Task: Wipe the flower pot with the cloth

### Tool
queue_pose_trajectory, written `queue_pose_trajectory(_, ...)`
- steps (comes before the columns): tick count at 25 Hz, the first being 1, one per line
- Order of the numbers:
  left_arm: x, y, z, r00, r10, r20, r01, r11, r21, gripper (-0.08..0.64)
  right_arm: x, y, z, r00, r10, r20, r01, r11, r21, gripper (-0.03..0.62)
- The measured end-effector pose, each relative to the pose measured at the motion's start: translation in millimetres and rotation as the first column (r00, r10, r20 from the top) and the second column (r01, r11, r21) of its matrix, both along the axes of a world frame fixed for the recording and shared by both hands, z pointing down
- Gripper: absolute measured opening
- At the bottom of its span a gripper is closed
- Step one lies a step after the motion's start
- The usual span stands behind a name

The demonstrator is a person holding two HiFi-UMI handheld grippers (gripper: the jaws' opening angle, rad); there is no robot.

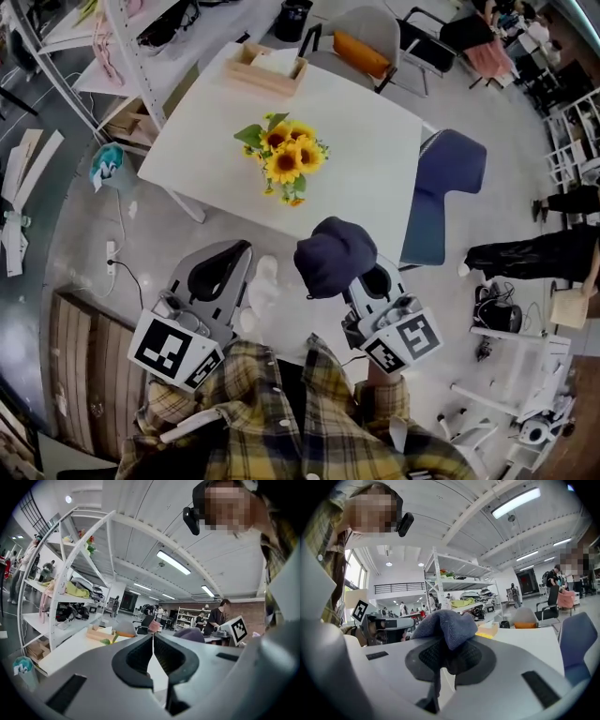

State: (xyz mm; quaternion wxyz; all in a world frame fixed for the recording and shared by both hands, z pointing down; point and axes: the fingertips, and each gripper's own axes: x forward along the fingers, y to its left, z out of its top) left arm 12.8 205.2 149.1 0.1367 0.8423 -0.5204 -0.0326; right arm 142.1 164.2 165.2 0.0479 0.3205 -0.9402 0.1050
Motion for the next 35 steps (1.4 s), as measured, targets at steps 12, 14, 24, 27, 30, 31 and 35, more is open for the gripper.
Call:
queue_pose_trajectory(12,-25,-139,-25,0.998,0.025,0.065,-0.028,0.998,0.049,0.014,7,-141,-21,0.994,0.112,0.011,-0.112,0.992,0.049,0.029)
queue_pose_trajectory(14,-30,-155,-25,0.997,0.019,0.070,-0.022,0.999,0.048,0.014,10,-156,-19,0.992,0.125,0.006,-0.125,0.991,0.046,0.029)
queue_pose_trajectory(24,-69,-212,-7,0.996,-0.005,0.089,0.003,1.000,0.013,0.014,25,-196,4,0.975,0.217,-0.043,-0.217,0.976,-0.009,0.029)
queue_pose_trajectory(27,-82,-227,-3,0.996,0.000,0.094,-0.002,1.000,0.018,0.014,25,-209,7,0.965,0.255,-0.055,-0.256,0.967,-0.015,0.029)
queue_pose_trajectory(30,-92,-239,6,0.994,0.017,0.109,-0.017,1.000,-0.002,0.014,24,-216,13,0.954,0.292,-0.062,-0.295,0.955,-0.038,0.029)
queue_pose_trajectory(31,-95,-243,9,0.993,0.022,0.115,-0.021,1.000,-0.010,0.014,24,-219,15,0.952,0.300,-0.065,-0.303,0.952,-0.049,0.029)
queue_pose_trajectory(35,-103,-250,34,0.990,0.051,0.129,-0.042,0.997,-0.067,0.014,21,-225,36,0.943,0.320,-0.089,-0.328,0.940,-0.096,0.029)
